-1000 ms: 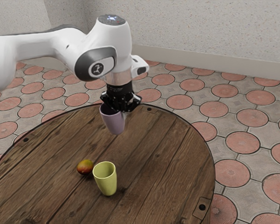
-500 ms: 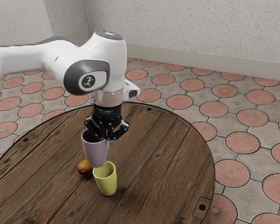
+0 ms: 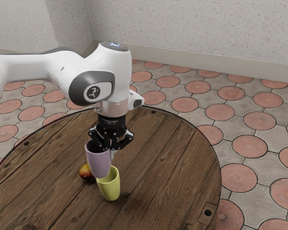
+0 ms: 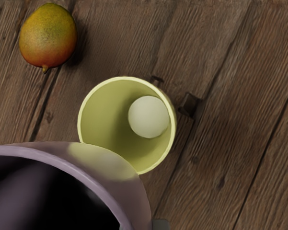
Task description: Place the left cup onto the right cup
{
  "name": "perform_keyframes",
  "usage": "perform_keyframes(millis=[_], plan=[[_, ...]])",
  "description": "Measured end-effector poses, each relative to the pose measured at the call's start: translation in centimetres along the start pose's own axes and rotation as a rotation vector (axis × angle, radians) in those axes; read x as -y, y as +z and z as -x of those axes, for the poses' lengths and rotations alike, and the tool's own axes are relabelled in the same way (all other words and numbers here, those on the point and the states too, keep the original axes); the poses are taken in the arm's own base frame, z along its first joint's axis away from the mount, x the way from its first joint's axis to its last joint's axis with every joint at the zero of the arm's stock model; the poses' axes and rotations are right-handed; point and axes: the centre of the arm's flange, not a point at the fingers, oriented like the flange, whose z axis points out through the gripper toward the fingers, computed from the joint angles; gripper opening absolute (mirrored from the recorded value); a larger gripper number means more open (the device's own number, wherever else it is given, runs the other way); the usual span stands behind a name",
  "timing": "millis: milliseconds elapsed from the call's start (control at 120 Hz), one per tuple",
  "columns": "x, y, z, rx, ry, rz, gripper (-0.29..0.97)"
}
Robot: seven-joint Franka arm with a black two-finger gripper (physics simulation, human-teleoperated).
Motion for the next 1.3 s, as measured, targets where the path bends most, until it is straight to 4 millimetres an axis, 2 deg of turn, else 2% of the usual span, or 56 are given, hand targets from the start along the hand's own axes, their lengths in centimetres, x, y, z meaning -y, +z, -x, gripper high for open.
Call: perform_keyframes(millis=[242,667,983,1242,1300], plan=[[0.4,0.2,-1.9,-0.043,-0.017,-0.003,-0.10],[-0.9,4.1,-4.2,-0.019,-0.025,0.004,-0.10],[-1.5,5.1,-3.8,-0.021,-0.025,0.010,-0.11],[-1.2,5.6,-3.4,-0.018,-0.047,0.008,-0.10],[-1.2,5.7,-3.4,-0.017,-0.051,0.010,-0.01]])
